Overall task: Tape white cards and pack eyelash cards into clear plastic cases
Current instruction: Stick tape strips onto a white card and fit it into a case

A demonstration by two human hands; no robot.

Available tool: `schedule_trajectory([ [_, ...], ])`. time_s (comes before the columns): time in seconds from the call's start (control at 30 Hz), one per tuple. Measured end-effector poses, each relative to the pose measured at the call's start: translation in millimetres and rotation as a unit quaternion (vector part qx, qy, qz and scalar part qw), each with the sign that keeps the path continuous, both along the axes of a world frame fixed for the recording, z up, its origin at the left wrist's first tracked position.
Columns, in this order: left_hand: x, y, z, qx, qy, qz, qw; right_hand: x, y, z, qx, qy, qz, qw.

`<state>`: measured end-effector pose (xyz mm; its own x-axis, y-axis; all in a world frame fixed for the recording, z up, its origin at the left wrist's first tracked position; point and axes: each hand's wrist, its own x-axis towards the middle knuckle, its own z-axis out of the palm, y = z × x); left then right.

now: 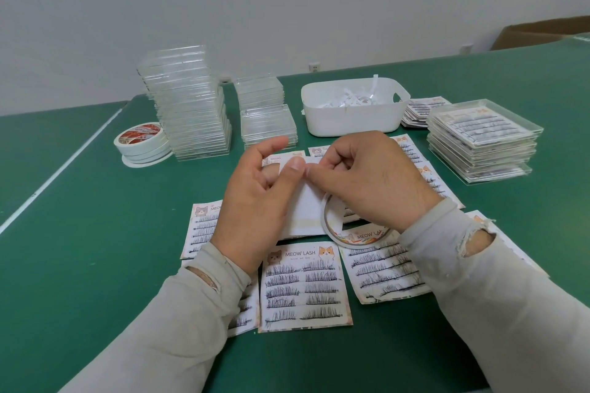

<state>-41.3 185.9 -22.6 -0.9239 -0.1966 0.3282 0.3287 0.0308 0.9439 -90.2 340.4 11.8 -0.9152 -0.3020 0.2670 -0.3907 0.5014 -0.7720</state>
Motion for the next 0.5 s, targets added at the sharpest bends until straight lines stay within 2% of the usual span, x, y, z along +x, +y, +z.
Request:
schedule_trajectory([
  [0.07,0,1,-1,0.092,-0.07,-0.057,0.992,-1,1,1,0.009,0.004,-0.006,1.0],
  [0.13,-1,1,-2,0.041,-0.072,-0.033,0.996,-1,2,2,0.028,0.005,-0.007,1.0],
  [0.2,-4,0,-3,-0.043,-0.037,0.019,0.998,-1,5,5,0.017,-0.008,0.016,1.0],
  [0.27,-5,-2,-1,-0.082,-0.007,0.052,0.995,-2,9,9,-0.004,-0.028,0.035,0.999],
  [0.37,-6,-8,2,-0.069,0.002,0.093,0.993,-6,18,14,-0.012,-0.03,0.017,0.999],
  [0.5,-5,-12,2,-0.049,-0.012,0.085,0.995,-5,23,13,-0.004,-0.029,0.03,0.999],
])
